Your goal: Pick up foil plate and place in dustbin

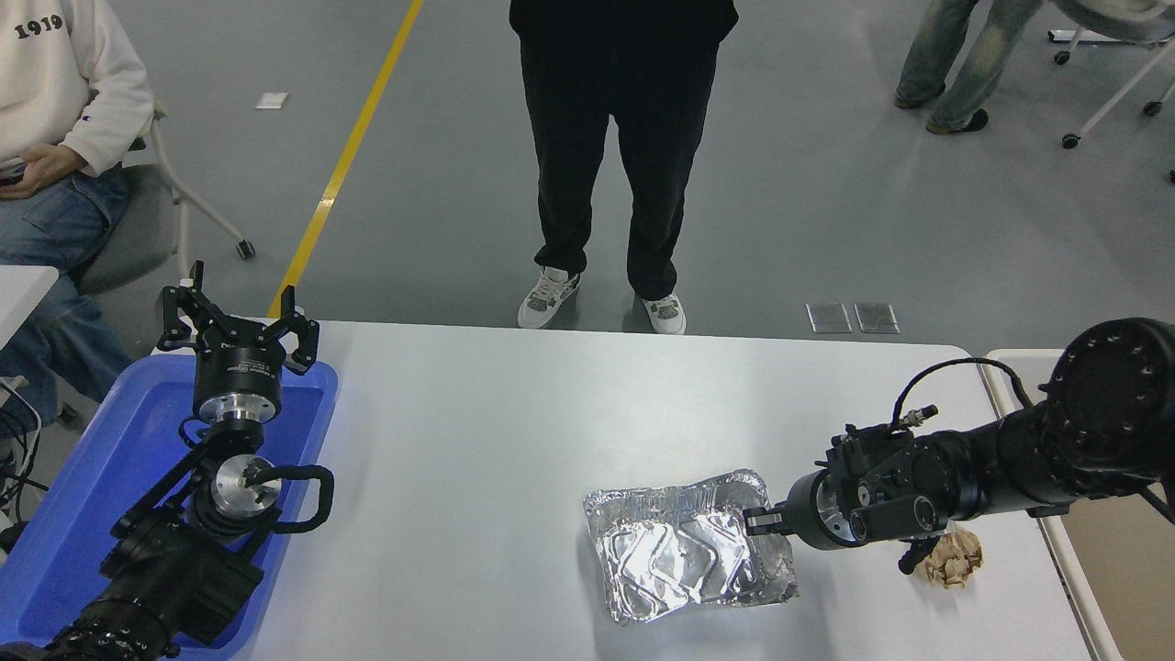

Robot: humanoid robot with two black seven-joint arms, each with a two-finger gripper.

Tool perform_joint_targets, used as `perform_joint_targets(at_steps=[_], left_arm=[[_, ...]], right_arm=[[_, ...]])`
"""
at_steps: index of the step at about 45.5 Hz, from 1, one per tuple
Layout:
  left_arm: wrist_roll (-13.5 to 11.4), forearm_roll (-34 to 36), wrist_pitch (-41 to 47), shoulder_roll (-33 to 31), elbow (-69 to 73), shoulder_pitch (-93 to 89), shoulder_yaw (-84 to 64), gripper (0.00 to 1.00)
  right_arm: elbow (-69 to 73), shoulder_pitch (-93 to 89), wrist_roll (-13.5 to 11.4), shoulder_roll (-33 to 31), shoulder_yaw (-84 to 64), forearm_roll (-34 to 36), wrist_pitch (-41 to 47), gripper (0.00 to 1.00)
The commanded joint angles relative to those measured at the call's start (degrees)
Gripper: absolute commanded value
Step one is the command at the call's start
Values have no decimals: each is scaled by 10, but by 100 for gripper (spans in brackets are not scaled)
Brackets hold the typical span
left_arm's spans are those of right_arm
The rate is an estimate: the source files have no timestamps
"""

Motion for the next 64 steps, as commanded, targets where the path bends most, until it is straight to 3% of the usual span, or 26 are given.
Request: perform_joint_targets(at_steps=[1, 10, 26, 56, 64], left_arm=[[0, 0, 0, 0, 0, 0, 1, 99], [0, 0, 0, 1, 0, 0, 0, 99], [0, 0, 0, 1, 0, 0, 0, 99], [0, 0, 0, 1, 0, 0, 1, 99], [0, 0, 0, 1, 0, 0, 0, 99]], right_arm=[[90, 63, 0, -46, 3, 0, 4, 0], [194, 170, 0, -107, -1, -1, 13, 0], [274, 349, -1, -179, -28, 4, 131, 0], [295, 595, -6, -243, -69, 7, 326, 0], [293, 647, -8, -297, -86, 0, 384, 0]])
